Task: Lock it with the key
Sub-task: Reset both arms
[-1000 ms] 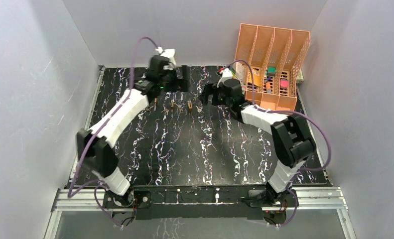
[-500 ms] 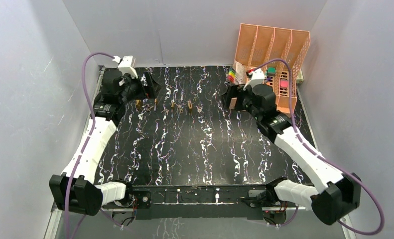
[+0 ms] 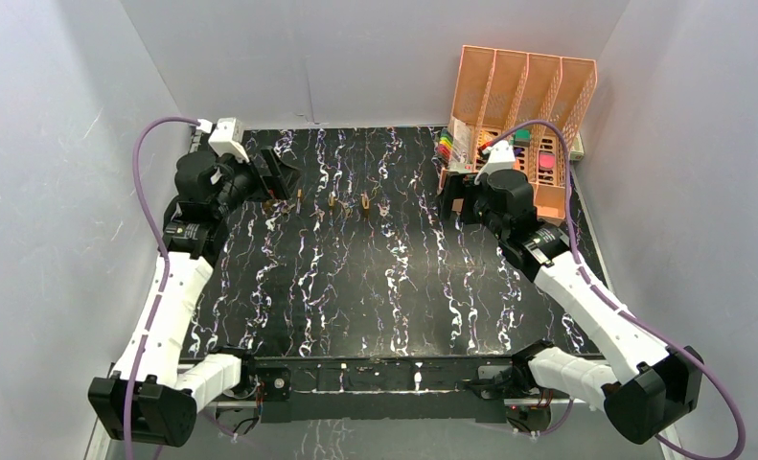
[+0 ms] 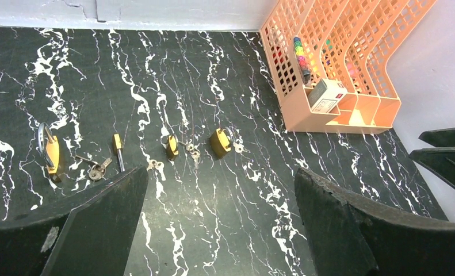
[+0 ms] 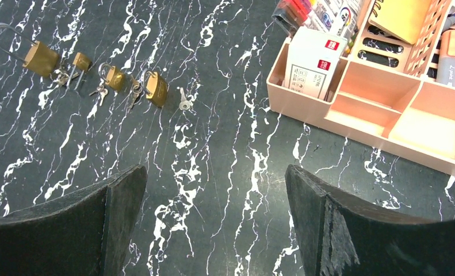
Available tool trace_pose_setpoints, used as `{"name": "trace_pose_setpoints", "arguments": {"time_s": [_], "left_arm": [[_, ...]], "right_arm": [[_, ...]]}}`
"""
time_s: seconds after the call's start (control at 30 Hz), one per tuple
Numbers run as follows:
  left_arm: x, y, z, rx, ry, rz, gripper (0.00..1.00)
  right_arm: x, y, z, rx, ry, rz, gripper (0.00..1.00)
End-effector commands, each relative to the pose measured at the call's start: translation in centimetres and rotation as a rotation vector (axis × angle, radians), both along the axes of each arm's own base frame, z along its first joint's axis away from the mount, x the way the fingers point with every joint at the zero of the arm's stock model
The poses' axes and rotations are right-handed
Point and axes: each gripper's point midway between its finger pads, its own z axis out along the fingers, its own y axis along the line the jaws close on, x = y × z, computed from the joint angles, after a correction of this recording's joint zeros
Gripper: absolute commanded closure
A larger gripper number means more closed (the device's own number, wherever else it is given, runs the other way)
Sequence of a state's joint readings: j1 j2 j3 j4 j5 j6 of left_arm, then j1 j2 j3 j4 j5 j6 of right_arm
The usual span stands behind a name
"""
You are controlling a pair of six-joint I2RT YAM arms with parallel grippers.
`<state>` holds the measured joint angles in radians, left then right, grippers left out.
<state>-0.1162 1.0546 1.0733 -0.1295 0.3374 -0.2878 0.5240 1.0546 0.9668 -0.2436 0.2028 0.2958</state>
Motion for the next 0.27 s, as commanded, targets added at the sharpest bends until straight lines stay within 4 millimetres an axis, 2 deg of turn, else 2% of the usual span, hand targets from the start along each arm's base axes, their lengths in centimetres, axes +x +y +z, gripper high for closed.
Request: {"name": "trace_pose_setpoints", "arguments": {"time_s": [0.0,0.23], "left_arm": [[-0.5,-0.1,1.5,-0.020,-0.051,-0.008,0.02],[-0.5,-0.5,2.6,-0.043,-0.071,-0.024,0.02]], "right_arm": [[0.3,-0.2,1.9,0.007,-0.053,-0.010,0.01],[-0.6,0.8,3.8,0.021,-0.131,0.096,0.02]]}}
